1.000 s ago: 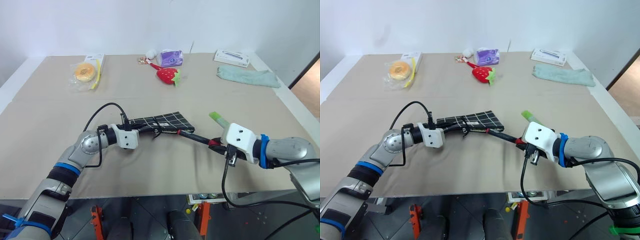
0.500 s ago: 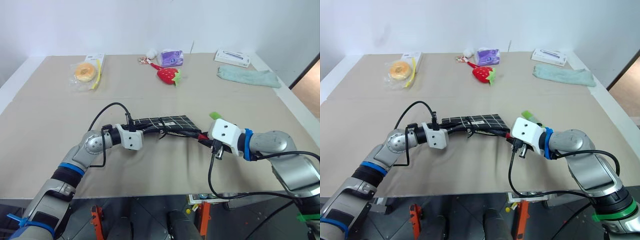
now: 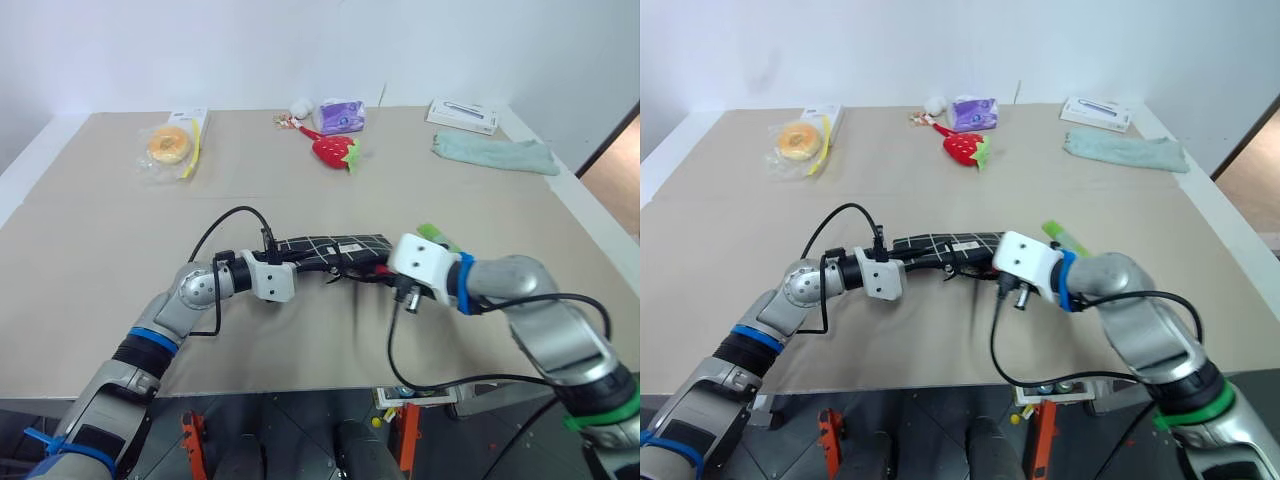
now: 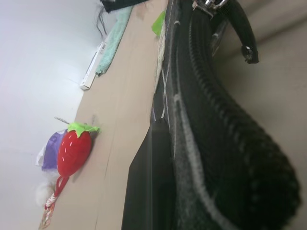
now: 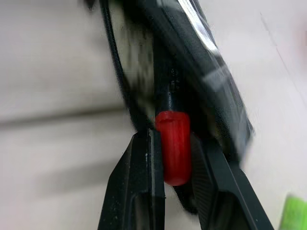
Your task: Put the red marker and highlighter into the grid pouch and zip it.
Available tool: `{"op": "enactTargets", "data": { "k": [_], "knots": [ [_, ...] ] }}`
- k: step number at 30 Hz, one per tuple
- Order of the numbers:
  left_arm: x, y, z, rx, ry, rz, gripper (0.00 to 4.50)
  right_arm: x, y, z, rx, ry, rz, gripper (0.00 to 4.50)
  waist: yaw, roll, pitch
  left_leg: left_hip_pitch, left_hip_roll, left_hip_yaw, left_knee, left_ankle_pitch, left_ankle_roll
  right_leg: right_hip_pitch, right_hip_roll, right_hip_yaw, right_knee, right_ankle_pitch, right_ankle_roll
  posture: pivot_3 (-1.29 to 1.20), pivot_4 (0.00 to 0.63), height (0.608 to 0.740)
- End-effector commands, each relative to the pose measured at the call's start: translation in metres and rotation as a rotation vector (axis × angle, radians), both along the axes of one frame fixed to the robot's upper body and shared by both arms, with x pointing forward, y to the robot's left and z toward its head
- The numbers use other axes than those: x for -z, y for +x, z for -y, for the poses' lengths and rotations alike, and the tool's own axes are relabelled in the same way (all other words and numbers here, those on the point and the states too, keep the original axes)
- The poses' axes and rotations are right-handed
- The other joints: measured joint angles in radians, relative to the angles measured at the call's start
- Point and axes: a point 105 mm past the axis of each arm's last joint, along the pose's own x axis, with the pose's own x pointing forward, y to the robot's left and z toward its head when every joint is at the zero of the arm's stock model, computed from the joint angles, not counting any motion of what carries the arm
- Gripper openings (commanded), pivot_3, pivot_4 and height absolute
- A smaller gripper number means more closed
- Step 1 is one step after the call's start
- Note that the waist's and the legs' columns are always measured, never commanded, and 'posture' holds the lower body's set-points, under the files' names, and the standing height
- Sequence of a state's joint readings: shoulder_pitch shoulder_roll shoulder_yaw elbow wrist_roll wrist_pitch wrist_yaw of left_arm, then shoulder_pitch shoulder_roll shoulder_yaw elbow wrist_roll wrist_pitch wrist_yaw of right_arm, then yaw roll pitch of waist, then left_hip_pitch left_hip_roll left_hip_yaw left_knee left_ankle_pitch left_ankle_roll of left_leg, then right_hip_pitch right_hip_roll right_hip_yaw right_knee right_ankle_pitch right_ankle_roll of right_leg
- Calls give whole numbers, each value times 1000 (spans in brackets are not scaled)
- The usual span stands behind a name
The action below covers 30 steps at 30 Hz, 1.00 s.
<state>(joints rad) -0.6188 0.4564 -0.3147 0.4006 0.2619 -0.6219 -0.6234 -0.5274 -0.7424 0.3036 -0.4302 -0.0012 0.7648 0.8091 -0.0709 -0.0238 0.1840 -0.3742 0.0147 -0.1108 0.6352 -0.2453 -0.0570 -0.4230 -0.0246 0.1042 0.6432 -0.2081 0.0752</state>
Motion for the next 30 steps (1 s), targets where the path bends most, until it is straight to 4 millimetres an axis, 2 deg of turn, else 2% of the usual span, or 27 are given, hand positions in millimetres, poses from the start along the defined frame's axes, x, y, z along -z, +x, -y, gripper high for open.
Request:
{"op": "enactTargets", "data": {
  "k": [1, 6, 13, 15, 17, 21, 22, 28, 30],
  "knots": [
    [-17, -11, 16, 80, -35, 50, 0, -23, -10, -31, -75, 150, 11, 461, 0, 0, 0, 0, 0, -1, 0, 0, 0, 0, 0, 0, 1, 0, 0, 0, 150, 740],
    [-14, -13, 13, 85, -36, 25, 0, -20, -5, -22, -96, -11, 124, 461, 3, 0, 0, -1, -2, -1, 0, 0, 0, 0, -2, 0, 1, 0, 0, 0, 150, 740],
    [-14, -13, 12, 82, -39, 18, 0, -22, -1, -19, -106, -33, 182, 461, -1, 0, 0, 0, -1, -1, 0, 0, 0, 0, -1, 0, 1, -1, 1, 0, 150, 740],
    [-20, -10, 13, 55, -131, -50, 0, -24, -5, -12, -106, -46, 156, 1471, 0, 0, 0, 0, -1, -1, 0, 0, 0, 0, -1, 0, 1, -1, 1, 0, 150, 740],
    [-23, -8, 13, 45, -169, -85, 0, -26, -14, -8, -131, -55, 120, 2225, 0, 0, 0, -1, -1, -1, 1, 0, 0, 0, -1, 0, 1, -1, 1, 0, 150, 740],
    [-20, -3, 8, 19, -147, -94, 0, -37, -34, -6, -180, -6, 50, 4200, 2, 0, 0, -1, -1, -1, 1, 0, 0, 0, -1, 0, 1, -2, 1, 0, 150, 740],
    [-20, -2, 7, 13, -142, -93, 0, -41, -36, -5, -178, 11, 41, 4440, 0, 0, 0, -1, -1, -1, 1, 0, 1, 0, -1, 0, 1, -2, 1, 0, 150, 740],
    [-21, 2, 3, -12, -141, -90, 0, -57, -46, 11, -144, 125, -26, 4440, 2, 0, 0, 0, -1, -1, 1, 0, 0, 0, -1, 0, 1, -1, 0, 0, 150, 740],
    [-21, 3, 0, -22, -141, -90, 0, -73, -27, 42, 17, 175, 28, 4440, 2, 0, 0, 0, -1, -1, 1, 0, 0, 1, -1, 0, 1, -1, 1, 0, 150, 740]
  ]
}}
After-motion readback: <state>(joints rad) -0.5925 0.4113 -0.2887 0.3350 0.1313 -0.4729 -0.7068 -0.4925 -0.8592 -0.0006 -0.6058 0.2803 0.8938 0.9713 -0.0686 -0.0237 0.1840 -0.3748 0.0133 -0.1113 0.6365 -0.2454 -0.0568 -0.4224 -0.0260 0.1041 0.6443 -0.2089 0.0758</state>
